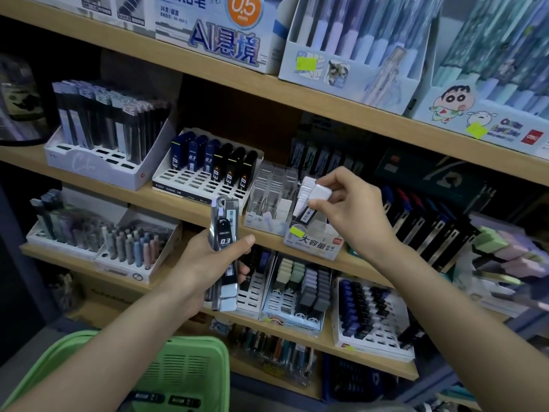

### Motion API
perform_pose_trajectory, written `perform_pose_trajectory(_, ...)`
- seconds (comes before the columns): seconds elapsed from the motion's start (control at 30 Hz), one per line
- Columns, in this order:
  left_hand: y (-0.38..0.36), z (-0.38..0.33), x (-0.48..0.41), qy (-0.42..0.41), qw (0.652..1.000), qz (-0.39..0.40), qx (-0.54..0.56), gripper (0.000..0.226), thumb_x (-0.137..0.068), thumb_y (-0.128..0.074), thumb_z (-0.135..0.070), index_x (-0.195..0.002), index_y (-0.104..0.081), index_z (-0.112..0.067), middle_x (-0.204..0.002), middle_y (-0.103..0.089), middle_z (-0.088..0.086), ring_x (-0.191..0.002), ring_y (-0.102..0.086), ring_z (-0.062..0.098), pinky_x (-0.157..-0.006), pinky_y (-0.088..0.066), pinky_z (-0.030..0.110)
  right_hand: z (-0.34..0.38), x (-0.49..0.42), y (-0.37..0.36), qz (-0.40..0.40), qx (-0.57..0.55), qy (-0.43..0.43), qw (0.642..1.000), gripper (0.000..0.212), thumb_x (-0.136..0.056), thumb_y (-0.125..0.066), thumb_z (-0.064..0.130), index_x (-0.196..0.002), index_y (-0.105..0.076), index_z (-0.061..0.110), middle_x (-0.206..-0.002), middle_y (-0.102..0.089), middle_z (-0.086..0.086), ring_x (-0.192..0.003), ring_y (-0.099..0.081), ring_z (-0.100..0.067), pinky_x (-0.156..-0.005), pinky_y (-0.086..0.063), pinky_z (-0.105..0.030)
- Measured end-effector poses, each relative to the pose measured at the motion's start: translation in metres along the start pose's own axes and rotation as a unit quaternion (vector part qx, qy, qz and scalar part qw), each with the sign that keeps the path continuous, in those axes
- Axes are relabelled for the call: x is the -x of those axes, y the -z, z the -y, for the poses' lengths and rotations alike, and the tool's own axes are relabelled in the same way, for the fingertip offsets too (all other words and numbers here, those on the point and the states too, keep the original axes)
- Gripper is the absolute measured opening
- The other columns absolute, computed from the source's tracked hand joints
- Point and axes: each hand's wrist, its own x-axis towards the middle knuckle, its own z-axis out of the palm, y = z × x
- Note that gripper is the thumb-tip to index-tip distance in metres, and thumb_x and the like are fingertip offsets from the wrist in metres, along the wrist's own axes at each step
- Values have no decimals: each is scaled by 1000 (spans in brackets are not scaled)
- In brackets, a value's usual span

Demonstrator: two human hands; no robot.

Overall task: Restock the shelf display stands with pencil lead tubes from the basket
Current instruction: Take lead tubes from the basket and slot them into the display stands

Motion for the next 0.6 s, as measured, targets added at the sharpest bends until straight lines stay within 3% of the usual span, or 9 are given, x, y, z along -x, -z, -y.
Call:
perform_pose_trajectory(0.13, -1, -1, 0, 3, 1000, -4, -5, 26, -83, -70, -21, -102, -60, -8, -83, -65, 4, -51, -60, 10, -49, -52, 23, -2, -2, -6, 24, 3, -1, 1000, 20, -81, -74, 20, -95, -60, 23, -75, -55, 14, -69, -55, 9, -50, -43, -7)
perform_pose_trajectory(0.27, -2, -2, 0, 2, 1000, -2, -8, 27, -83, -70, -21, -104, -60, -8, -84, -65, 5, -50, -60, 9, -49, -52, 22, -6, -2, -15, 20, 32, 34, 999, 15, -81, -74, 20, -96, -71, 17, -87, -52, 14, -77, -53, -1, -73, -46, -14)
perform_pose_trajectory(0.4, -5, -1, 1, 4, 1000, 3, -12, 29, -83, -69, -21, -105, -59, -5, -84, -65, 6, -48, -59, 8, -46, -50, 20, -10, 3, -20, 28, 38, 35, 998, 24, -84, -71, 17, -107, -71, 12, -88, -50, 9, -76, -52, -1, -74, -46, -11)
perform_pose_trajectory(0.53, -7, -2, 4, 1, 1000, 14, -12, 28, -82, -69, -22, -103, -59, -6, -82, -65, 6, -47, -59, 8, -47, -51, 21, -9, 7, -20, 23, 156, 95, 983, 35, -85, -69, 25, -119, -63, 15, -92, -51, 9, -94, -52, -13, -81, -49, -34)
perform_pose_trajectory(0.6, -7, -2, 6, 1, 1000, 21, -14, 24, -83, -68, -23, -100, -60, -8, -79, -65, 5, -48, -59, 9, -48, -52, 22, -7, 8, -20, 19, 173, 101, 980, 35, -87, -67, 26, -119, -57, 16, -102, -55, 4, -100, -50, -13, -80, -47, -31)
